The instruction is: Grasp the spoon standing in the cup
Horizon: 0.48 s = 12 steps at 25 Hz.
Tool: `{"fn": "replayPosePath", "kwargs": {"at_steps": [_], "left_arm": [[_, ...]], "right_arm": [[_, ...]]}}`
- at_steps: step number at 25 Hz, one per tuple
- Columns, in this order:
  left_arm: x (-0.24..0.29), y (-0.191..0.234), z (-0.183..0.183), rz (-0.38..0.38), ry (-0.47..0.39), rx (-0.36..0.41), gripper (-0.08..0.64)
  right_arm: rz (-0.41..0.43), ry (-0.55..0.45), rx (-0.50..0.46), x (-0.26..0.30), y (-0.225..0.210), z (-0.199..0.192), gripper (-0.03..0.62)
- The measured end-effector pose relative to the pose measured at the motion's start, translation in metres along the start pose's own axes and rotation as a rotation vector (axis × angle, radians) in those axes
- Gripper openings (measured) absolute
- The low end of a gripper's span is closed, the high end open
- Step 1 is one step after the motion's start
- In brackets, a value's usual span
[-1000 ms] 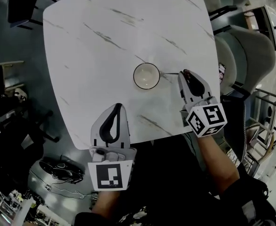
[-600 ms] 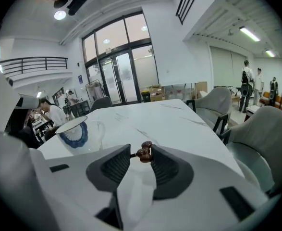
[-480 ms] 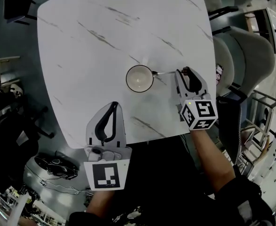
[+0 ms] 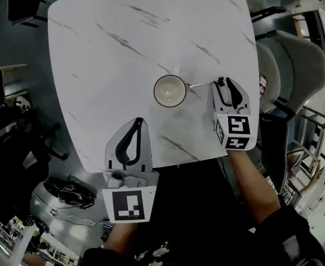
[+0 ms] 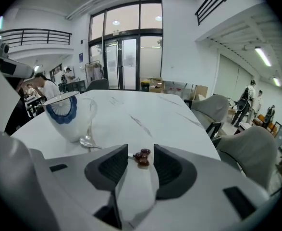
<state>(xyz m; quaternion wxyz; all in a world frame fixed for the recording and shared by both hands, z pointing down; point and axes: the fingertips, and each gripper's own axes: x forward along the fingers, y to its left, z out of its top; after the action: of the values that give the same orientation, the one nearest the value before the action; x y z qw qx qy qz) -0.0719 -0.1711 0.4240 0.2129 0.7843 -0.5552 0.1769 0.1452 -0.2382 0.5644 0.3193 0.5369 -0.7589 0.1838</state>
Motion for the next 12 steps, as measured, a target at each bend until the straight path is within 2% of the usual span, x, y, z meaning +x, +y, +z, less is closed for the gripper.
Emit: {"fn": "replayPosePath", "kwargs": {"at_steps": [6,9,10,12], "left_arm": [[-0.010,0.004,0.006,0.002,-0.027,0.002,0.009],[-0.021,0.005,0.016,0.005,-0.066,0.002,0.009],[-0.025,0.005,0.020,0.004,-0.083,0.003,0.009],[-0.036,0.006,0.029,-0.001,-0.114,0.005,0.009]], "right_arm": [[-0.009,-0.085,-0.012,-0.018,0.007,0.026,0.202],[0.014,-0.178,-0.032,-0.046,0.022,0.056,0.155],[0.036,-0.214,-0.031,-0.057,0.028,0.068,0.112],[0.095,-0.294,-0.026,-0.082,0.043,0.092,0.077]]}}
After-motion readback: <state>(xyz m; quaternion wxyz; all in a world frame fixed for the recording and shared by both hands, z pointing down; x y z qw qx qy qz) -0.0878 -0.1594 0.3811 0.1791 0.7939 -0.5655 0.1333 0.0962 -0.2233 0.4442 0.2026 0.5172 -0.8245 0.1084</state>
